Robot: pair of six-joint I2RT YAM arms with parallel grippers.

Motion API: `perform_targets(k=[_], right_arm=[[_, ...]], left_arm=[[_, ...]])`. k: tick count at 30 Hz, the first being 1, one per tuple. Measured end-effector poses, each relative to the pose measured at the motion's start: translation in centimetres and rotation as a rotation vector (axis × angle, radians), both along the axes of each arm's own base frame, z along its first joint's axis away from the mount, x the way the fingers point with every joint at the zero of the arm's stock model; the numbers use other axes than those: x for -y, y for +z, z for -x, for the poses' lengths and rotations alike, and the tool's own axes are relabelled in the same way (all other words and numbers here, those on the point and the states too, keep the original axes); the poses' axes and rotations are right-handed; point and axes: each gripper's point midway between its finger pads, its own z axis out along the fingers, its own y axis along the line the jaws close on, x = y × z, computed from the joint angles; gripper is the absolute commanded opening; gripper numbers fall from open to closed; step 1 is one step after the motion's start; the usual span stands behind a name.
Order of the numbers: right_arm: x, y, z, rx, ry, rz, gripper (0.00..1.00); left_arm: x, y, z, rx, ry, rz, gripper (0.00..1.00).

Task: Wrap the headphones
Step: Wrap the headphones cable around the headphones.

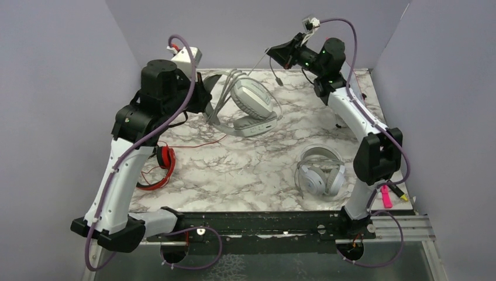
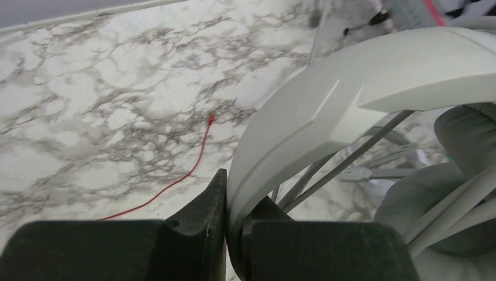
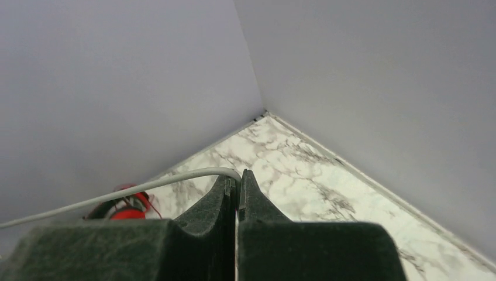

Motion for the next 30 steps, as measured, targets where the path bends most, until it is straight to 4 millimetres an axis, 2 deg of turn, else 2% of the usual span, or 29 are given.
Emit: perform_targets(k=[4,7,10,14,18,22,26,30], right_arm=[[1.1,0.6,1.6,0.002,0.049,0.126,0.00],[1.3,-0.4,2.6,-0.060,0.075,0.206,0.00],[1.4,-1.9,3.6,-0.148,0.106,0.260,0.00],[1.6,-2.7,5.3,-0.260,0.149,0.288,0.00],[1.0,-2.5,7.2,-0.332,0.209,0.270,0.00],[-0.3,-1.2,9.3,-0.397,0.288,0.223,0.00],[-1.8,0.0,12.3,-0.469,0.372,0.165,0.00],[-3.1,0.4,16.1,-0.538,0.422,0.101,0.00]], left_arm=[[-1.2,-4.1,-2.4,-0.045,0.042,-0.191,0.00],[-2.8,-6.7,-4.3,-0.058,0.091,-0.353,0.00],[-4.4,-8.1,-5.9,-0.051,0.146,-0.477,0.00],[-5.9,-8.0,-7.4,-0.017,0.219,-0.589,0.00],[-6.2,-8.3,-8.5,0.000,0.275,-0.672,0.00],[-6.3,-9.6,-9.9,-0.008,0.331,-0.731,0.00],[-6.1,-10.2,-11.3,-0.017,0.435,-0.677,0.00],[-4.5,-10.3,-12.1,-0.039,0.505,-0.512,0.00]])
